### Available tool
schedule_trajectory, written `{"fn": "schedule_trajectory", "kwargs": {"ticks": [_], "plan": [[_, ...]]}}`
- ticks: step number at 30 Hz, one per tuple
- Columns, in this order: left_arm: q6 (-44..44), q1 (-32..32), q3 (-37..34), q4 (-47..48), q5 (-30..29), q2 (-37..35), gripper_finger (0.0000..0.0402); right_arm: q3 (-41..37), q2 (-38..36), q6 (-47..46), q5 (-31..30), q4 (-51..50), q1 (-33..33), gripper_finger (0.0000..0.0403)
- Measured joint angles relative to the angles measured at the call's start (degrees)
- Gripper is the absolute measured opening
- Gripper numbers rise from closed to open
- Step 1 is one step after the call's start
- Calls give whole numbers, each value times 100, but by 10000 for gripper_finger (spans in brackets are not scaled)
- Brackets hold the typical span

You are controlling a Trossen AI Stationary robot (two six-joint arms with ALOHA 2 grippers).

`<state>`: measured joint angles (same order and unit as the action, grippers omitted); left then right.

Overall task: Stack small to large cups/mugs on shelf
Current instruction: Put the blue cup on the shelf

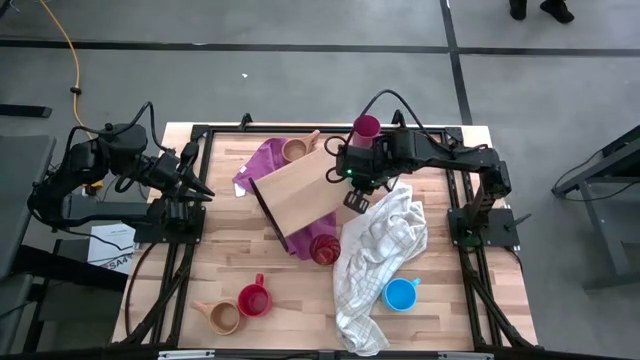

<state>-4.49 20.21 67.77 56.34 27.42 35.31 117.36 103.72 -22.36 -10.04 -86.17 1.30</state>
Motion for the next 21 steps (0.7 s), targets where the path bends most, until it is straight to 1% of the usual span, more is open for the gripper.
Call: {"fn": "schedule_trajectory", "kwargs": {"ticks": [21], "plan": [[15,2,0,0,2,0,44,-11,2,338,256,4,295,0]]}}
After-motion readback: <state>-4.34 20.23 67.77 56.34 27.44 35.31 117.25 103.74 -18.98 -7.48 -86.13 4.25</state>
